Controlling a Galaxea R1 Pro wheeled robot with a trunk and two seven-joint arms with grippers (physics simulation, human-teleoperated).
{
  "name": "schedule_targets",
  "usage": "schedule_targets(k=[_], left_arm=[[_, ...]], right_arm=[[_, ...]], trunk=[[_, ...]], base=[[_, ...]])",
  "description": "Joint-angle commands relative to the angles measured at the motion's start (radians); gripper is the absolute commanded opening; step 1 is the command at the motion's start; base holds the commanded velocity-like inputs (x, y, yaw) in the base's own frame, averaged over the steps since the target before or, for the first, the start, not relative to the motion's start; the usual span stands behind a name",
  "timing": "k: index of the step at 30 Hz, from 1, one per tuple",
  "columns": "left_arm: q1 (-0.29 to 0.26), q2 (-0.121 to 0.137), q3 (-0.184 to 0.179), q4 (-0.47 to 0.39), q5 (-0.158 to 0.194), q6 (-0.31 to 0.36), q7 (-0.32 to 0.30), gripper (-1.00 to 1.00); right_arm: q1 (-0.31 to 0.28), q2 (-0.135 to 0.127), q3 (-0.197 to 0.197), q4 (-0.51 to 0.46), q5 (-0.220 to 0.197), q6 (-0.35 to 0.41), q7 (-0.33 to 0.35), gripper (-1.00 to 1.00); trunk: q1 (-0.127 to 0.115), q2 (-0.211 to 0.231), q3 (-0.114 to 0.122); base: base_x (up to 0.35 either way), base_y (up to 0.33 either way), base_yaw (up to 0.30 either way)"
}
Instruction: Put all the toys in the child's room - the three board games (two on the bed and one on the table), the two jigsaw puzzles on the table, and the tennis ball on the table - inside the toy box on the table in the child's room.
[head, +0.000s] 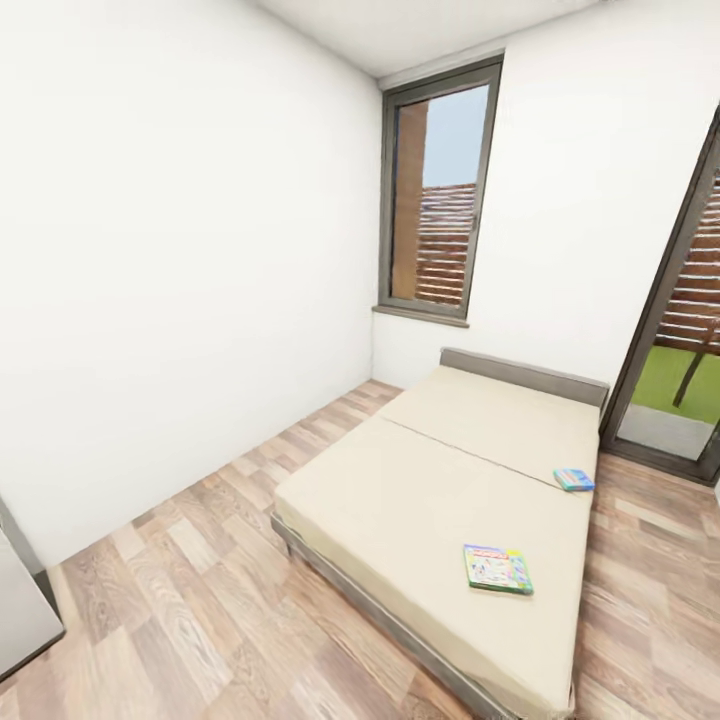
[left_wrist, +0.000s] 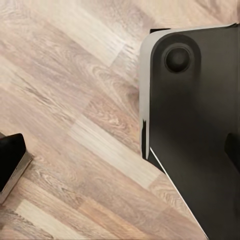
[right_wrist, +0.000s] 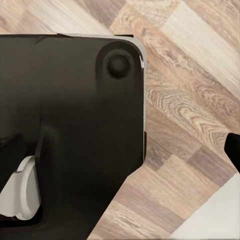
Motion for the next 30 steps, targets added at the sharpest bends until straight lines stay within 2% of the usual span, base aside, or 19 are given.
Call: schedule_targets(k=[1,30], left_arm=[[0.0,0.0,-0.001,0.0,-0.001,-0.004,0.0,1.0],[0.0,-0.018,0.006,-0.005,-0.001,0.0,0.001,1.0]], right_arm=[[0.0,0.0,0.0,0.0,-0.001,-0.002,0.0,1.0],[0.001,-0.008,-0.003,0.0,0.0,0.005,-0.001,1.0]], trunk=[[0.0,0.0,0.0],[0.0,0.0,0.0]], base=[[0.0,0.0,-0.262],[0.0,0.0,-0.262]])
